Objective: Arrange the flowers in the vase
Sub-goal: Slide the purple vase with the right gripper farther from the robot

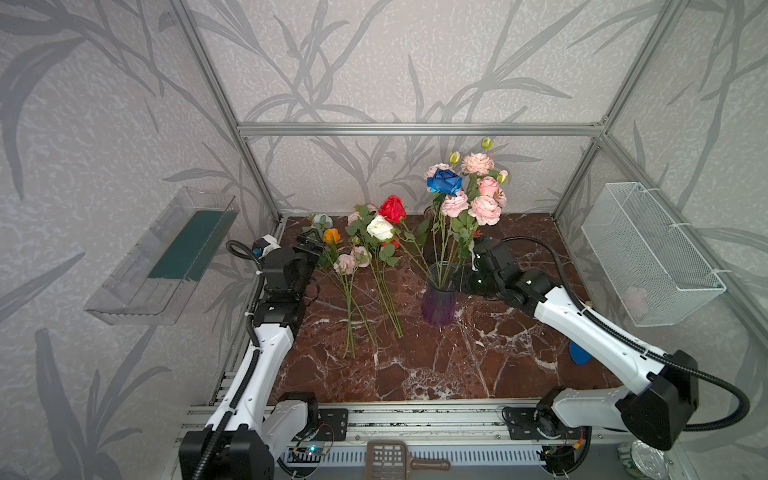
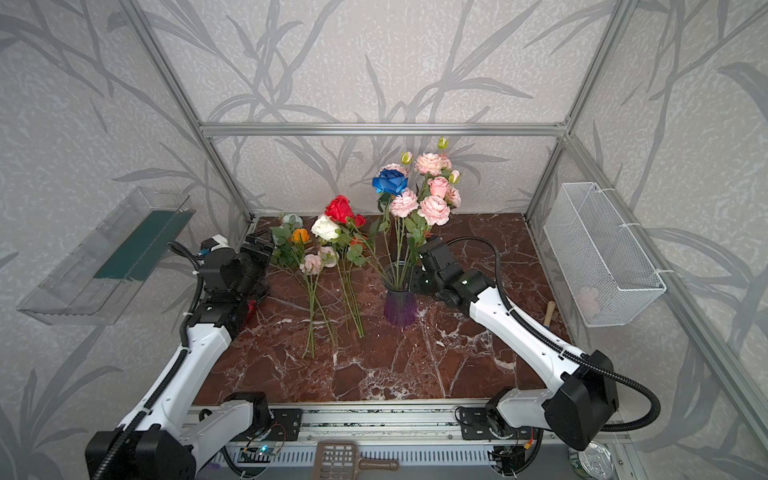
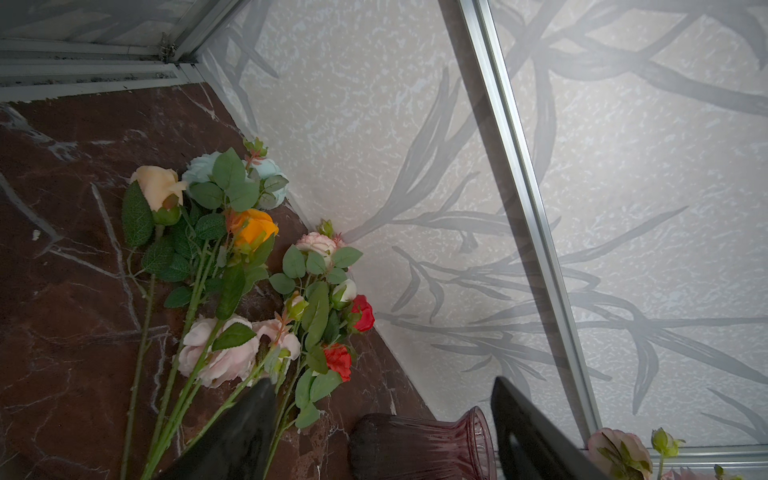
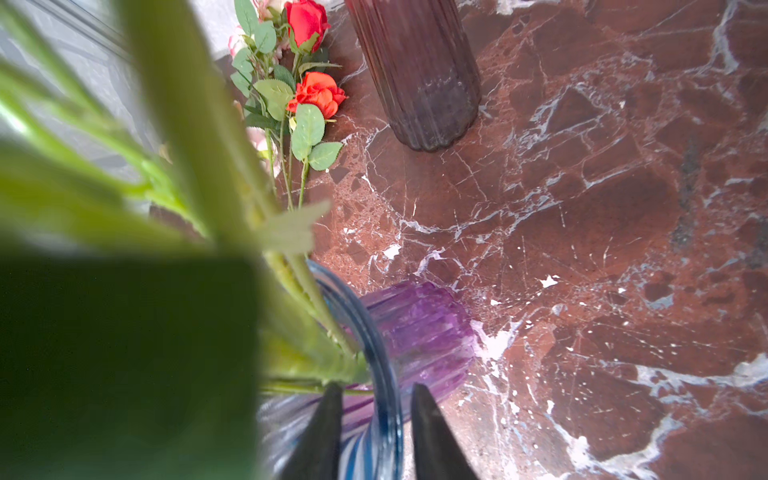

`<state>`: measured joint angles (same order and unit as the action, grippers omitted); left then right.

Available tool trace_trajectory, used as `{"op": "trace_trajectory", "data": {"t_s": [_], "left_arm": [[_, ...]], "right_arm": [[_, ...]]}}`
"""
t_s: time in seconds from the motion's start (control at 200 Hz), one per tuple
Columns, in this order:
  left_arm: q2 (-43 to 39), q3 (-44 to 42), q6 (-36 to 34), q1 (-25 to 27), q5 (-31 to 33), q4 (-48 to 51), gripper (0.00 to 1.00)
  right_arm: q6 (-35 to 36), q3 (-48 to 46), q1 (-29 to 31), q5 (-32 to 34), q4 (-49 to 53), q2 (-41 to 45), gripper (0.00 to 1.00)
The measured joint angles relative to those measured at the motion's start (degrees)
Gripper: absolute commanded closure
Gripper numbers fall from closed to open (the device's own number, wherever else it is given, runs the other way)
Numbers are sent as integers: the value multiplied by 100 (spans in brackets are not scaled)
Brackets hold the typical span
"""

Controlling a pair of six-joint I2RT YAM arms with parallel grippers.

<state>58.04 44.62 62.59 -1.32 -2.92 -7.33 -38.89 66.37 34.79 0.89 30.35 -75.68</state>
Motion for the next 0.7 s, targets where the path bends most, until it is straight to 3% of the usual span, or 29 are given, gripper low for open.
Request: {"op": "trace_trajectory", "data": {"t_s": [0.385, 0.7], "left_arm": [[-48, 0, 2, -39, -2, -4, 18], [-48, 0, 4, -63, -7, -13, 19]], "right_arm": [[120, 199, -162, -107, 157, -103, 100], [361, 254, -669, -157, 166, -157, 100]]}}
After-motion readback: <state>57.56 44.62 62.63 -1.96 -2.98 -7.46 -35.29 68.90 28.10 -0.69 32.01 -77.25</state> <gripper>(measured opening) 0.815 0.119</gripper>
